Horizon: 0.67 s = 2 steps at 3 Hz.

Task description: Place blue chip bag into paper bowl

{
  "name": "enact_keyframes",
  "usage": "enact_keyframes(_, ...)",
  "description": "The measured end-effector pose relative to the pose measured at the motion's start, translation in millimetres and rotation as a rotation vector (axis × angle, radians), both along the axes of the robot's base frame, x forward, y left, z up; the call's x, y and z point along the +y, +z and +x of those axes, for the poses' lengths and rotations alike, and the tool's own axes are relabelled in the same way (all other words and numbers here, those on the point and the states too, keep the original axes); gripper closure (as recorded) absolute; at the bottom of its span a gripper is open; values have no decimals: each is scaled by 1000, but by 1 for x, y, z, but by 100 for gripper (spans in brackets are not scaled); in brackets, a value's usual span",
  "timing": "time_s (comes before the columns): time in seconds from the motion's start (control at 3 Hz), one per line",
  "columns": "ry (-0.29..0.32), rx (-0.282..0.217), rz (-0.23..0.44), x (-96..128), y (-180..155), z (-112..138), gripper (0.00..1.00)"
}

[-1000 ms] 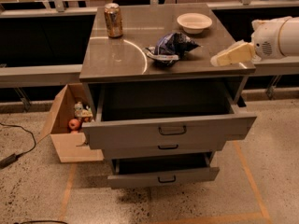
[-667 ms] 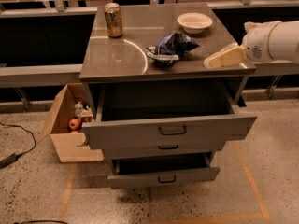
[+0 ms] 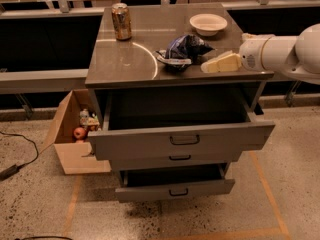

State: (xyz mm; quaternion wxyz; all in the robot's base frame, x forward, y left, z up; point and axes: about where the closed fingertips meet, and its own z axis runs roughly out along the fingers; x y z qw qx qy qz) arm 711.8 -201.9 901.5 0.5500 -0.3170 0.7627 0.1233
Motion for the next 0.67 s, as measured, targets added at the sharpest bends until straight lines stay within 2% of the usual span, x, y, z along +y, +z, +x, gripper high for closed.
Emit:
enact_keyframes(0.33,34,-8,26,12,-13,24,0)
enact_keyframes(0.67,63,-36,41,21,-19,51,0)
